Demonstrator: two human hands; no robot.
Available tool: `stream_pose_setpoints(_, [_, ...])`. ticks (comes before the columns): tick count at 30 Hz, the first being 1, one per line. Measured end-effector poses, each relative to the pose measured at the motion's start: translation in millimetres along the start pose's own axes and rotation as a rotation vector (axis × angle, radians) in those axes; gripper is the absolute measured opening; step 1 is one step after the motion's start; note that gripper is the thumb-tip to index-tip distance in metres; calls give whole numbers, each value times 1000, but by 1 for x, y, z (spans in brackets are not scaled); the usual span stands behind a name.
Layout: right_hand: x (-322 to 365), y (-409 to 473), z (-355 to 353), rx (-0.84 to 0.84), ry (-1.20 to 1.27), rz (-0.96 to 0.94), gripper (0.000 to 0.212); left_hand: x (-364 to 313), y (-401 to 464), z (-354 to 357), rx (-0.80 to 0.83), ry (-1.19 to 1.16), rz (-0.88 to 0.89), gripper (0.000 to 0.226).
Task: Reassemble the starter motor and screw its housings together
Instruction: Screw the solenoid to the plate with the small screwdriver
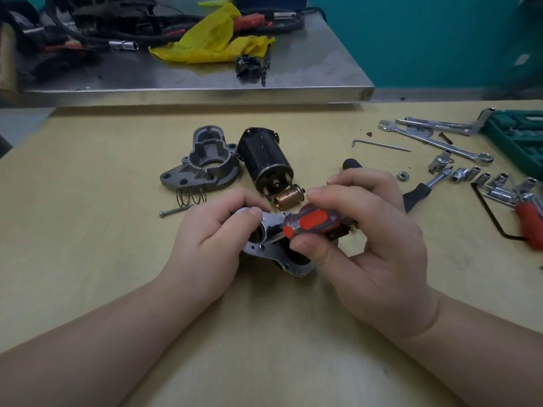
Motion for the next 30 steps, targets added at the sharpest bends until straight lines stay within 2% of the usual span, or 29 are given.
stream_pose_setpoints(11, [2, 1, 0, 12, -8, -1, 36, 1, 1, -2, -37, 3, -42, 21])
stream_pose_setpoints(20, [0, -4, 1, 42, -91, -20, 33, -1, -1, -1, -32, -41, 2, 23])
stream_pose_setpoints(26, [8, -1, 0, 20, -56, -95, 25, -4, -1, -1, -23, -71, 31, 27])
stream_pose_setpoints(30, [2, 1, -2, -6, -75, -56, 28, -5, 3, -2, -13, -37, -7, 28])
Point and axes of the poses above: each hand's wrist, its own y-axis towards the middle knuckle, its own z-axis out of the palm, x = y × z, the point moved 7 cm from there along y, towards the middle knuckle, and after that the axes turned 6 degrees about x, right-handed, at the moved point
